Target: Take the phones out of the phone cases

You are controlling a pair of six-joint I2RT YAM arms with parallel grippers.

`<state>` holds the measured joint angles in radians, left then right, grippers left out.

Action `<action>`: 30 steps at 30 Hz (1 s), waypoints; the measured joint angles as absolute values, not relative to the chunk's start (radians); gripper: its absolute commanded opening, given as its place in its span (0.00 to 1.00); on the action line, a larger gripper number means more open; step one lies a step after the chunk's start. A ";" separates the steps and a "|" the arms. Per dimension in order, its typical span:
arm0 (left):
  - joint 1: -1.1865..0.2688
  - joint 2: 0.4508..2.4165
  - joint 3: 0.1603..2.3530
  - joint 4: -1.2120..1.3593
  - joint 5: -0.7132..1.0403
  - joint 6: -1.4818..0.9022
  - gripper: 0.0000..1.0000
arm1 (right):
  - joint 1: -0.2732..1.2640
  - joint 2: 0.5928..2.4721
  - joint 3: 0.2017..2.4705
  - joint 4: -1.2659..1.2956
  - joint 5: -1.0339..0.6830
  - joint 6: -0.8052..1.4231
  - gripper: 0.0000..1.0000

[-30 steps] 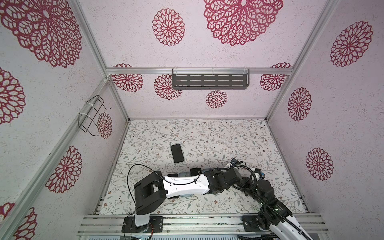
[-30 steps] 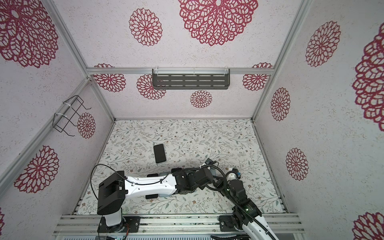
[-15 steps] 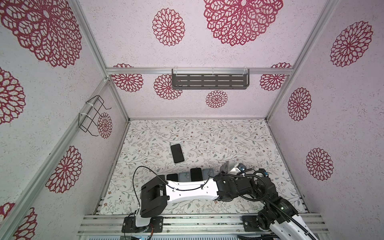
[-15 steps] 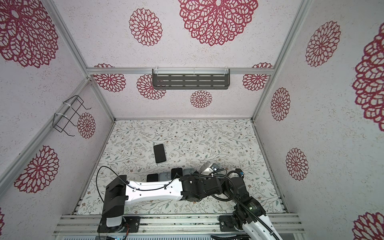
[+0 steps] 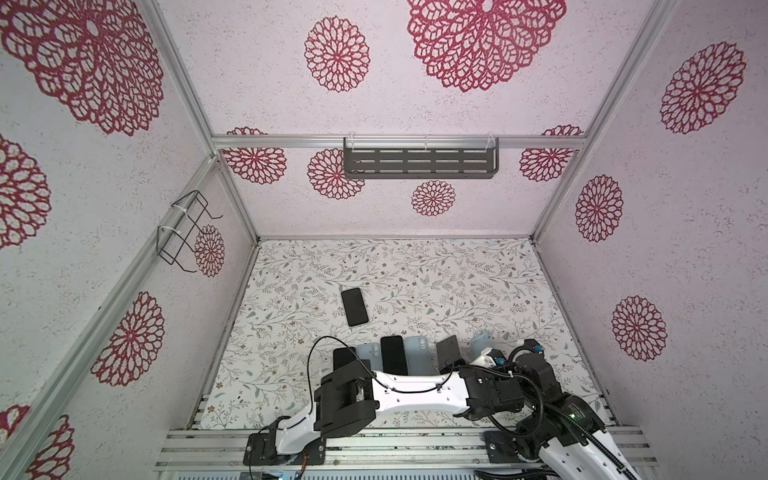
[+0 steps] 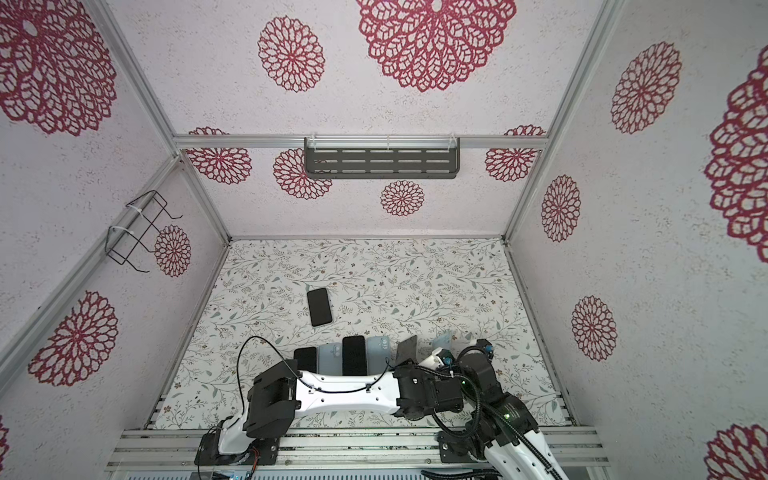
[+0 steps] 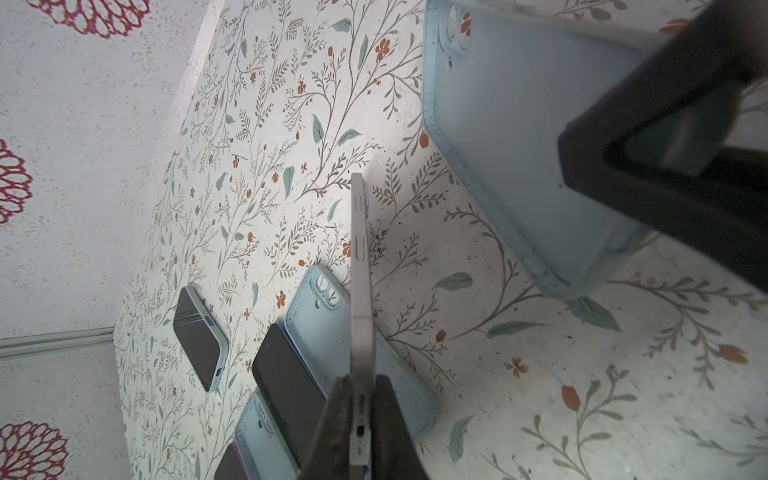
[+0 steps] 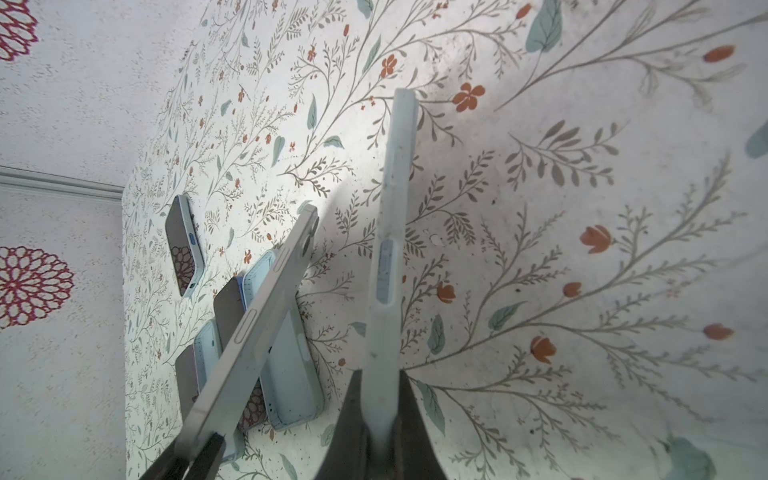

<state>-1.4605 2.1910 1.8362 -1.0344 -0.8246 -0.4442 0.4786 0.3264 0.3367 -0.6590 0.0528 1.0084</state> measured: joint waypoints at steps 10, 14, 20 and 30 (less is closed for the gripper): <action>-1.468 2.247 1.892 -1.054 -0.829 -0.446 0.11 | 0.465 0.326 0.337 -0.717 0.071 0.994 0.00; -1.469 2.250 1.892 -1.049 -0.822 -0.460 0.20 | 0.464 0.326 0.337 -0.721 0.075 0.987 0.00; -1.471 2.251 1.879 -1.022 -0.808 -0.480 0.37 | 0.463 0.326 0.337 -0.733 0.080 0.986 0.00; -1.465 2.185 1.760 -0.941 -0.802 -0.561 0.75 | 0.463 0.311 0.329 -0.721 0.081 0.967 0.00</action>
